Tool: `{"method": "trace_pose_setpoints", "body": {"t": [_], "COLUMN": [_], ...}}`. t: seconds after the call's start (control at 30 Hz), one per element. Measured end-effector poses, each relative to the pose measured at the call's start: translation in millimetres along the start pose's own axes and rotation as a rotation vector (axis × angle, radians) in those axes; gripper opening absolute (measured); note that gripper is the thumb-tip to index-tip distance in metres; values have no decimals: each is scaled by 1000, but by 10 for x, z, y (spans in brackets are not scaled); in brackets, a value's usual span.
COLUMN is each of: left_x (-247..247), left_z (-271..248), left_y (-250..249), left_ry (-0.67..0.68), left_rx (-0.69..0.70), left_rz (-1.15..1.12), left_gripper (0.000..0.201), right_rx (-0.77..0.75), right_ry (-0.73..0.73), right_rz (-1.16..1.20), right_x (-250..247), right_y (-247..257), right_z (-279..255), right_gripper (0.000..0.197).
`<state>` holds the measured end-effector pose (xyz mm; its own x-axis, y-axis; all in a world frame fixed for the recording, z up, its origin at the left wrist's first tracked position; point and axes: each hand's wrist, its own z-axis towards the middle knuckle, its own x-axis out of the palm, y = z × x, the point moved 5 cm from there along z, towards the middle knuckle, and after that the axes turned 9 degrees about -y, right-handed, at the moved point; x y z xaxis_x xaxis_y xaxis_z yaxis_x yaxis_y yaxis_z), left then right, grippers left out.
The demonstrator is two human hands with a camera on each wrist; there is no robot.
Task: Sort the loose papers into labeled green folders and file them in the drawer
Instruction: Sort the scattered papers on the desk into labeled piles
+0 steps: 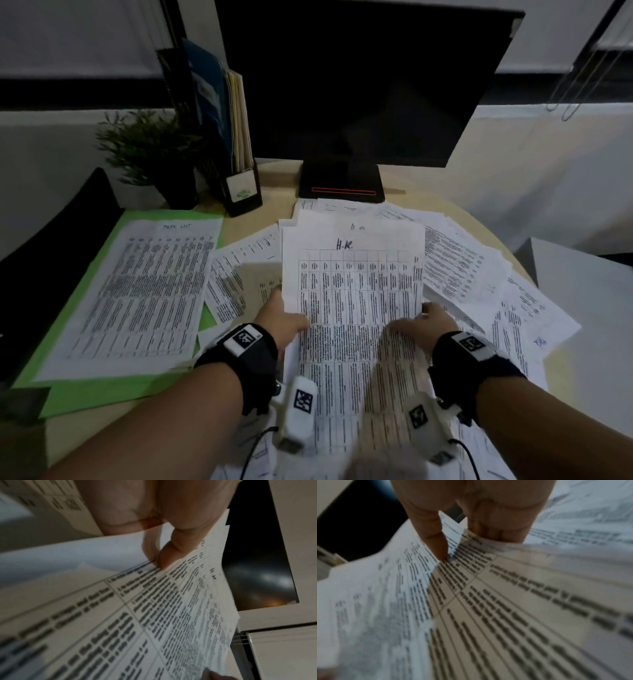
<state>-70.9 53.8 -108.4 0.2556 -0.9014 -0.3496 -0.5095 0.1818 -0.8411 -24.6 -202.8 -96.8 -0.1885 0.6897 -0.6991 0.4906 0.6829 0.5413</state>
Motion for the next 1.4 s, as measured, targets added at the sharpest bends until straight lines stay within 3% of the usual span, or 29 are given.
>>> {"method": "trace_pose_setpoints", "body": {"t": [0.07,0.17,0.3,0.4,0.53,0.63,0.7,0.77,0.83,0.97,1.03,1.13,1.23,1.4], "left_x": [-110,-324,-573,-583,-482,-466,-485,-486,-444,-322,-226,-99,17,278], "left_z": [23,51,92,103,63,-4,-14,-36,-60,-134,-165,-232,-233,-337], "left_y": [34,22,215,337,347,339,351,322,251,77,63,102,180,216], "left_ry": [-26,-125,-150,-119,-143,-161,-172,-159,-135,-7,117,243,251,195], "left_rx": [7,69,-64,-140,-138,-216,-246,-191,-65,78,100,133,187,136], "left_rz": [47,324,803,726,457,211,131,137,203,280,338,616,912,1227], "left_gripper": [50,39,54,60,61,69,78,82,82,50,45,48,30,54], "right_rx": [12,-28,-72,-78,-112,-160,-128,-79,-53,-55,-46,25,88,182], "right_ry": [32,34,1,39,75,85,67,48,67,68,14,-97,-129,-97], "right_rz": [150,101,-25,8,-30,-40,4,73,110,125,114,104,41,-17], "right_x": [37,111,243,379,535,579,556,515,465,244,81,-218,-435,-465], "right_y": [47,145,257,323,432,523,525,482,427,275,158,-58,-314,-752], "right_z": [-1,-57,-111,-166,-229,-276,-292,-267,-254,-245,-209,-113,32,154], "right_gripper": [66,11,14,3,14,28,41,57,62,34,31,28,34,46]}}
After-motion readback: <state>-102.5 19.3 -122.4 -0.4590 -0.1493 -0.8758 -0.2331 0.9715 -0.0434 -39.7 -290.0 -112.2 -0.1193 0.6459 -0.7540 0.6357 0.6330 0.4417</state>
